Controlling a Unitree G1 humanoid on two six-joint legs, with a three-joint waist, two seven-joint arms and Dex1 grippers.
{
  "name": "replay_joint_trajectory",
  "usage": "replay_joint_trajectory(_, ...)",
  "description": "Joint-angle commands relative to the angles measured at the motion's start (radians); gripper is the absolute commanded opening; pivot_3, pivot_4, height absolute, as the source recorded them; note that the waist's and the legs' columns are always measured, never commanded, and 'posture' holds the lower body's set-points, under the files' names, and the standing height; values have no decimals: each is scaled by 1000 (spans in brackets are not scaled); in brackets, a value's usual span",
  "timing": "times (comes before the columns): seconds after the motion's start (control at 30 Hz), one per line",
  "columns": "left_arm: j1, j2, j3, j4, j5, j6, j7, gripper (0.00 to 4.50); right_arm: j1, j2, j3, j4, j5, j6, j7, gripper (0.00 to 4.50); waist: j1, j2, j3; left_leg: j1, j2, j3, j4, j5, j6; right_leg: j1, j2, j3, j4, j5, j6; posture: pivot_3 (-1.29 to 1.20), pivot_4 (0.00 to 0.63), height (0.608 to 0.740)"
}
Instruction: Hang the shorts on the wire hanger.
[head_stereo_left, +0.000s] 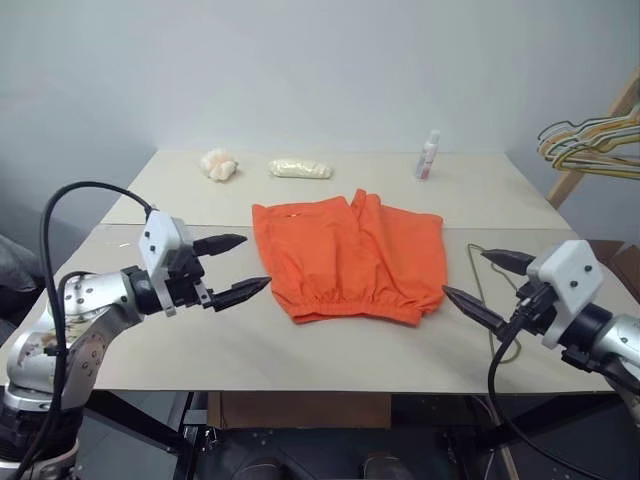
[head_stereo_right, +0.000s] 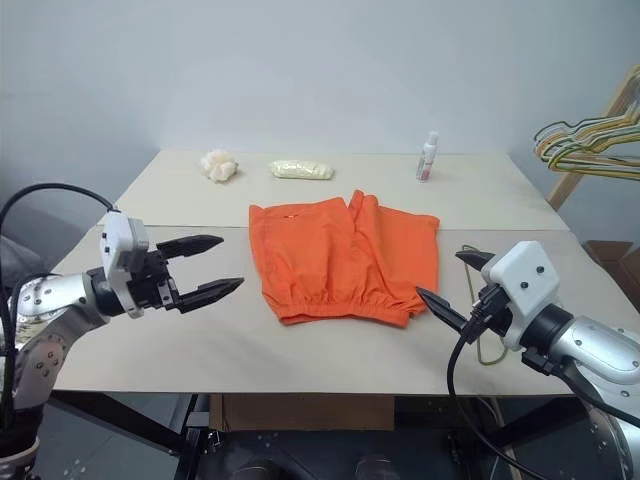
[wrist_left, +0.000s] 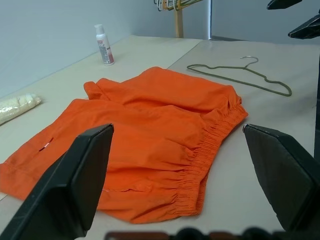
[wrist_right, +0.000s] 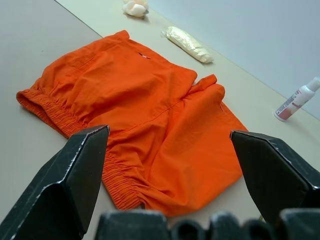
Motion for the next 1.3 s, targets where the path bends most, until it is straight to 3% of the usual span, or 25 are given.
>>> replay_joint_trajectory(0.03, -10, -1, 22, 1, 2, -24, -3, 4500, -21, -8, -11, -14, 1, -20, -6, 4475, 0, 0, 0, 0, 0, 0, 0, 0, 0, 0, 0, 0, 0, 0, 0, -139, 0, 740)
replay_joint_trajectory(0.43, 3, 9, 37, -34, -21, -8, -8, 4500, -54, -7, 36, -24, 2, 3, -27, 4475, 0, 0, 0, 0, 0, 0, 0, 0, 0, 0, 0, 0, 0, 0, 0, -131, 0, 740)
replay_joint_trajectory(0.57, 3, 1, 53, -48, -52, 12, 9, 4500, -127, -80, 202, -23, -88, 61, -55, 4475, -3, 0, 0, 1, 1, 0, 0, 0, 0, 0, 0, 1, 1, 0, 0, -141, 0, 740)
replay_joint_trajectory(0.8, 12, 7, 53, -79, -78, 35, 22, 4500, -376, -118, 691, 90, -411, 102, -109, 4475, -5, 0, 0, -1, 1, 1, 0, 0, 0, -3, 0, 1, 1, 0, -1, -154, 0, 740)
replay_joint_trajectory(1.0, -16, 7, 49, -76, -85, 52, 28, 4500, -586, 31, 983, 207, -514, 165, -32, 4475, -13, 0, 0, -4, 0, 0, 0, 0, 0, -6, 0, 0, 1, 0, -1, -152, 0, 740)
replay_joint_trajectory(1.17, -11, 6, 45, -90, -94, 63, 36, 4500, -726, 232, 1135, 481, -634, 151, -66, 4475, -37, -1, 0, -5, -1, -1, 1, 0, -1, -8, 0, 0, 3, 0, -1, -151, 0, 740)
replay_joint_trajectory(1.3, -11, 9, 45, -91, -97, 64, 38, 4500, -806, 353, 1199, 639, -678, 125, -29, 3580, -62, -1, 0, -7, -1, -2, 0, 1, -3, -11, -1, 0, 5, 1, -1, -148, 0, 740)
